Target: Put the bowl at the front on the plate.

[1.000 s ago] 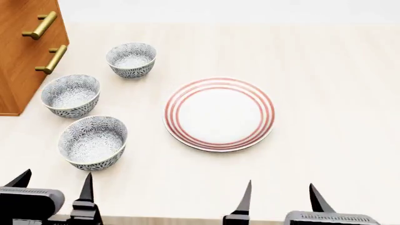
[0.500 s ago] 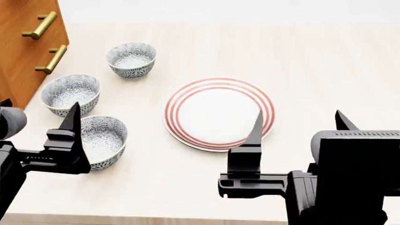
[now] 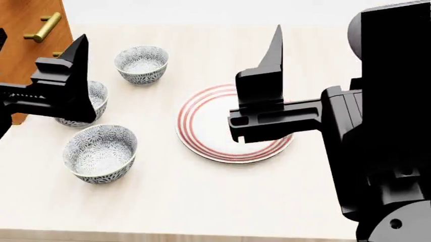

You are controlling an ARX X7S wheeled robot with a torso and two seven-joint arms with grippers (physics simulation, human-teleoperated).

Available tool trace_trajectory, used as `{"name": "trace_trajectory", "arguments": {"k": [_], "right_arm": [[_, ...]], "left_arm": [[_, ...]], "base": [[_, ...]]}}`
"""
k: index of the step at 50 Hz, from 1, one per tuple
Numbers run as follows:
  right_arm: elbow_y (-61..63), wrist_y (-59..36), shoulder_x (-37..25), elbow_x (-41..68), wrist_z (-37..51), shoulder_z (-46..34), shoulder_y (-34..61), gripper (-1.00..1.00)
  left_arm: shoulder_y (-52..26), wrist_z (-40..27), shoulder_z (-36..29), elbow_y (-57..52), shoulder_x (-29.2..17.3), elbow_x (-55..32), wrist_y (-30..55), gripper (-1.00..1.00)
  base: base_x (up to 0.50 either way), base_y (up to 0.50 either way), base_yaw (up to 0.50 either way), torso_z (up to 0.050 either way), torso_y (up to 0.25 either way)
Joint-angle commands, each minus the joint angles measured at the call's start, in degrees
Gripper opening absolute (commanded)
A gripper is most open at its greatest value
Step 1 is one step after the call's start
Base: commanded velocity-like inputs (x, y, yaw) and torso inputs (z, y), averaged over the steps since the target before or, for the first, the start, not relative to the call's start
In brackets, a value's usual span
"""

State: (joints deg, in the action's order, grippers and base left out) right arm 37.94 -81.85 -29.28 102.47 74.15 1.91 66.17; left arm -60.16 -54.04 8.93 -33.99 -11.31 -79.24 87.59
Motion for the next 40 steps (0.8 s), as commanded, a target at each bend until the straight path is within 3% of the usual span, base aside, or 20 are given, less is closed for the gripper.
{"name": "trace_trajectory", "arguments": {"k": [1, 6, 20, 40], "right_arm": [[-5.8, -0.2, -1.5, 3.6, 1.3, -3.8, 9.1, 1.0], [-7.1, -0.4, -1.3, 2.6, -0.3, -4.7, 11.0, 1.0], [-9.2, 0.0, -2.1, 2.2, -2.0, -7.2, 13.6, 1.0], [-8.5, 2.2, -2.5, 1.3, -3.5, -7.8, 12.0, 1.0]], "left_arm": [[-11.5, -19.1, -4.4, 10.5, -3.6, -22.6, -2.3, 1.0], [-12.6, -22.0, -6.6, 13.3, -4.5, -25.7, -4.2, 1.0], [-14.5, -21.1, -8.7, 14.0, -5.3, -24.4, -5.7, 1.0], [-12.4, -19.3, -9.9, 13.4, -6.9, -23.4, -7.5, 1.0]], "base": [[0.0, 0.0, 0.0, 0.0, 0.0], [0.0, 0.0, 0.0, 0.0, 0.0], [0.0, 0.0, 0.0, 0.0, 0.0], [0.24, 0.0, 0.0, 0.0, 0.0]]}}
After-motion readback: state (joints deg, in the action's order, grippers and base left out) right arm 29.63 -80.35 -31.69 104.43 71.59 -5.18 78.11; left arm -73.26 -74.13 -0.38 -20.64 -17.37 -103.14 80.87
